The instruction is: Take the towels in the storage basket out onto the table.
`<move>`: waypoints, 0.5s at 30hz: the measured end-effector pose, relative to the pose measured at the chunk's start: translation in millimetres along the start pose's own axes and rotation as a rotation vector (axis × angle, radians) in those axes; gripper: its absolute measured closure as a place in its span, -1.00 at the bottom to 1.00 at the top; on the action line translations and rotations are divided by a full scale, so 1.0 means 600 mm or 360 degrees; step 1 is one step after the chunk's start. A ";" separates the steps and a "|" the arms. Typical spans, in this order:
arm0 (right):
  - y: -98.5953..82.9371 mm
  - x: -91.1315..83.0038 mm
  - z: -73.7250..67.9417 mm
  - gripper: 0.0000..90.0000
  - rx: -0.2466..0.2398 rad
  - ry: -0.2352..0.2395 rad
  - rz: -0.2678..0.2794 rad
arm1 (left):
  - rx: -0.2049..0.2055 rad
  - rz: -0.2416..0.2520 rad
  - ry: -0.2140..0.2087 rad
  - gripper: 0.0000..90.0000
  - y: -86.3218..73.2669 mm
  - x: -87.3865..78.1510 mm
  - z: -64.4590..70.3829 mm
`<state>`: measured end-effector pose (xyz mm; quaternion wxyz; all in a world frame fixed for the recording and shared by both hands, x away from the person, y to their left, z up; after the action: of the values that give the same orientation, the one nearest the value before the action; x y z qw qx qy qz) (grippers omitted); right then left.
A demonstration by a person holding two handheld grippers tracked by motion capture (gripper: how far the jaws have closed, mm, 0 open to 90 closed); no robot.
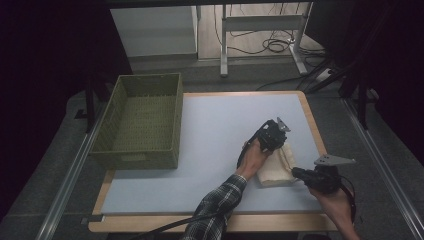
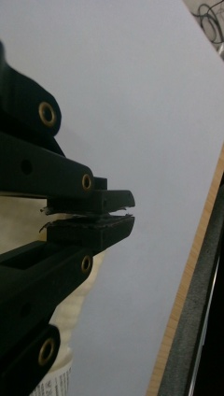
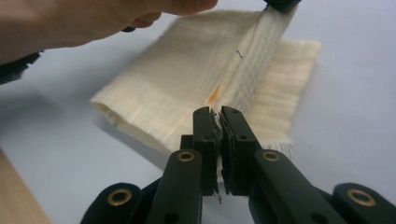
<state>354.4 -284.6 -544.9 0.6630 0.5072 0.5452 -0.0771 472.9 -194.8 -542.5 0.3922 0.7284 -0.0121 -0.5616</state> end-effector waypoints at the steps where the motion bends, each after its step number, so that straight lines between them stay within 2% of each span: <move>1: -0.003 0.002 0.002 0.88 0.0015 0.0000 -0.0007 | 0.0000 0.0000 0.0000 0.92 0.000 0.000 0.000; 5: -0.011 0.010 0.010 0.88 0.0029 -0.0011 -0.0024 | -0.0016 -0.0005 -0.0014 0.87 -0.001 0.013 0.001; 6: -0.016 0.015 0.013 0.87 0.0045 -0.0013 -0.0037 | -0.0049 0.0028 -0.0026 0.67 0.001 0.011 0.002; 8: -0.017 0.016 0.014 0.86 0.0046 -0.0013 -0.0043 | -0.0064 0.0047 -0.0041 0.46 0.002 0.009 0.002; 9: -0.018 0.016 0.014 0.83 0.0050 -0.0014 -0.0039 | -0.0070 0.0052 -0.0039 0.46 0.003 0.007 0.001; 11: -0.019 0.014 0.017 0.78 0.0041 -0.0037 -0.0035 | -0.0070 0.0059 -0.0022 0.28 0.002 0.001 -0.002; 12: -0.022 0.010 0.021 0.69 0.0049 -0.0061 -0.0035 | -0.0073 0.0075 -0.0006 0.20 -0.001 -0.008 -0.007; 15: -0.029 0.001 0.028 0.62 0.0065 -0.0088 -0.0046 | -0.0097 0.0092 0.0000 0.06 -0.009 -0.020 -0.016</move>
<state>353.9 -305.2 -557.9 0.6662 0.5104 0.5322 -0.1116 474.0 -180.4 -535.3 0.4304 0.7154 -0.0161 -0.5502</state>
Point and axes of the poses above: each handheld gripper's, and its own axes: x roughly forward along the jaws, y roughly out of its top, z roughly to its right, the point moved 8 cm from there along x, roughly forward along the jaws, and after that the axes turned 15 degrees about -z, right-handed, at the moved point
